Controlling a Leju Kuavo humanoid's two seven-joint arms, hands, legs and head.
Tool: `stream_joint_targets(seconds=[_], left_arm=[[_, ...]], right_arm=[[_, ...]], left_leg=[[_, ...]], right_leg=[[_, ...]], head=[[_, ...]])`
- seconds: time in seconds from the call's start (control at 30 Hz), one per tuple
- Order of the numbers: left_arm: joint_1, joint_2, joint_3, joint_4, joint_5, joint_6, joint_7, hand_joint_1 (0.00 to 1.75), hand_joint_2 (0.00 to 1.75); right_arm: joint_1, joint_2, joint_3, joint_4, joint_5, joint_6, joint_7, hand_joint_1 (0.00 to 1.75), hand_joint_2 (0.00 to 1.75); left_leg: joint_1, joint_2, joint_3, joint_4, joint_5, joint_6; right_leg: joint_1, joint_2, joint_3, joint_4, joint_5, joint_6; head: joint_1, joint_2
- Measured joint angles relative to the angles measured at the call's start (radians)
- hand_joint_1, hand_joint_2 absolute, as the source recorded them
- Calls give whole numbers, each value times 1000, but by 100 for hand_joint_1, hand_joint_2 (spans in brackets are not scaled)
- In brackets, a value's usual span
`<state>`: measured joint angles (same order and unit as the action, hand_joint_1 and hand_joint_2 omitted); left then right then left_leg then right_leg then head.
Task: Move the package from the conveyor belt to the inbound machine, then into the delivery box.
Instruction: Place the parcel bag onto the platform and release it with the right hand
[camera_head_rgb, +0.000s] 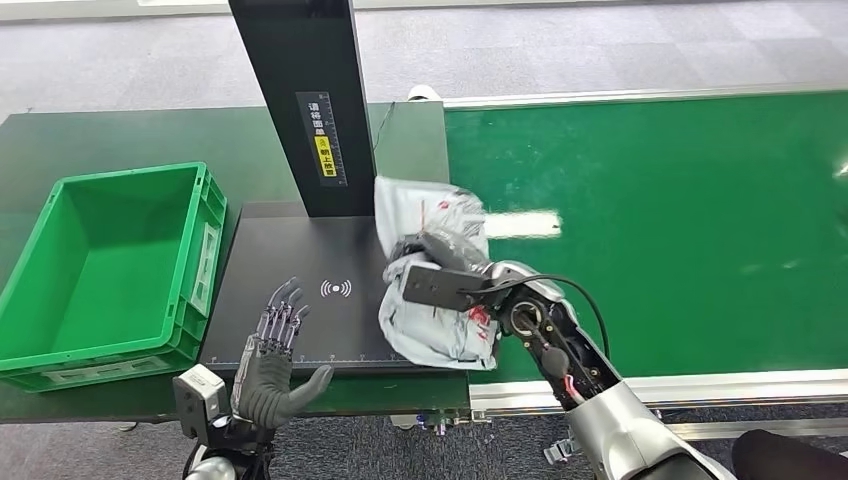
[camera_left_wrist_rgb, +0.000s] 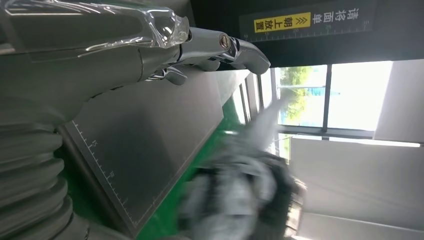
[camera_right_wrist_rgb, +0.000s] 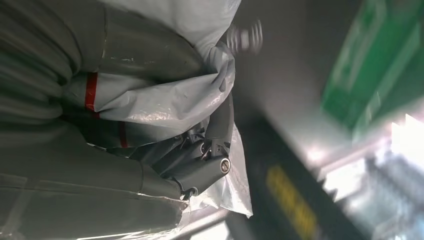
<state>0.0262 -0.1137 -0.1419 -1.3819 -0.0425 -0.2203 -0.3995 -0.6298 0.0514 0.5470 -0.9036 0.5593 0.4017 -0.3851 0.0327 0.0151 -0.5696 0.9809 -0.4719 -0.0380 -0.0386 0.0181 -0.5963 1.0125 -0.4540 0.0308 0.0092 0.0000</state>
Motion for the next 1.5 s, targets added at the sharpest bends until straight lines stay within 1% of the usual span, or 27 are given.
stream_joint_targets(seconds=[0.07, 0.13, 0.2, 0.3, 0.33, 0.43, 0.47, 0.5, 0.67, 0.9, 1.07, 1.3, 1.4, 1.5], left_arm=[[-3, 1, 2, 2, 4, -4, 2, 0, 175], [-5, 2, 3, 3, 4, -6, 6, 0, 175], [-6, 2, 4, 4, 3, -7, 9, 0, 175], [-4, 2, 7, 3, 0, -7, 14, 0, 175], [-4, 2, 9, 3, 0, -7, 16, 0, 175], [-3, 2, 11, 3, -2, -7, 21, 0, 175], [-2, 2, 12, 3, -2, -8, 22, 0, 175], [0, 2, 12, 3, -2, -8, 22, 0, 175], [15, 3, 14, 2, 2, -5, 8, 0, 175], [26, 4, 16, -4, 2, -1, -3, 0, 175], [30, 4, 17, -12, 2, -1, -5, 0, 175], [31, 3, 23, -27, -1, -4, -5, 0, 175], [30, 3, 21, -29, -46, 21, -4, 0, 175], [23, 3, 3, -32, -175, 96, 0, 0, 175]], right_arm=[[-27, 5, 71, 67, 15, 60, -20, 175, 175], [-54, 10, 134, 127, 27, 95, -26, 175, 175], [-74, 13, 180, 171, 30, 105, -25, 175, 175], [-93, 15, 223, 213, 28, 104, -20, 175, 175], [-97, 15, 233, 223, 28, 102, -18, 164, 175], [-105, 15, 256, 240, 26, 79, -20, 35, 175], [-106, 14, 261, 242, 22, 63, -28, 2, 175], [-107, 14, 265, 243, 16, 44, -40, 0, 175], [-102, 5, 262, 209, -47, -65, -113, 0, 175], [-84, 6, 212, 118, -74, -183, -155, 0, 175], [-59, 7, 173, 47, -80, -237, -172, 0, 175], [-8, 7, 94, -78, -119, -295, -188, 0, 175], [9, 7, 64, -117, -133, -318, -185, 0, 175], [27, 7, 32, -147, -148, -349, -176, 0, 175]], left_leg=[[0, -2, 0, 0, 0, 0], [0, -2, -1, 0, 0, 0], [0, -2, -1, 0, 0, 0], [0, -2, -1, 0, 0, 0], [0, -2, -1, 0, 0, 0], [0, -2, -1, 0, 0, 0], [0, -2, -1, 0, 0, 0], [0, -2, 0, 0, 0, 0], [0, -2, 0, 0, 0, 0], [0, -2, -1, 0, 0, 0], [0, -2, 0, 0, 0, 0], [0, -2, 0, 0, 0, 0], [0, -2, 0, 0, 0, 0], [0, -2, 0, 0, 0, 0]], right_leg=[[0, -1, 0, 0, 0, 0], [0, -1, 0, 0, 0, 0], [0, -1, 0, 0, 0, 0], [0, -2, 0, 0, 0, 0], [0, -2, 0, 0, 0, 0], [0, -2, 0, 0, 0, 0], [0, -2, 0, 0, 0, 0], [0, -2, 0, 0, 0, 0], [0, -1, 0, 0, 0, 0], [0, -2, 0, 0, 0, 0], [0, -2, 0, 0, 0, 0], [0, -2, 0, 0, 0, 0], [0, -2, 0, 0, 0, 0], [0, -2, 0, 0, 0, 0]], head=[[0, 0], [0, 0], [0, 0], [0, 0], [0, 0], [0, 0], [0, 0], [0, 0], [0, 0], [0, 0], [0, 0], [0, 0], [0, 0], [0, 0]])
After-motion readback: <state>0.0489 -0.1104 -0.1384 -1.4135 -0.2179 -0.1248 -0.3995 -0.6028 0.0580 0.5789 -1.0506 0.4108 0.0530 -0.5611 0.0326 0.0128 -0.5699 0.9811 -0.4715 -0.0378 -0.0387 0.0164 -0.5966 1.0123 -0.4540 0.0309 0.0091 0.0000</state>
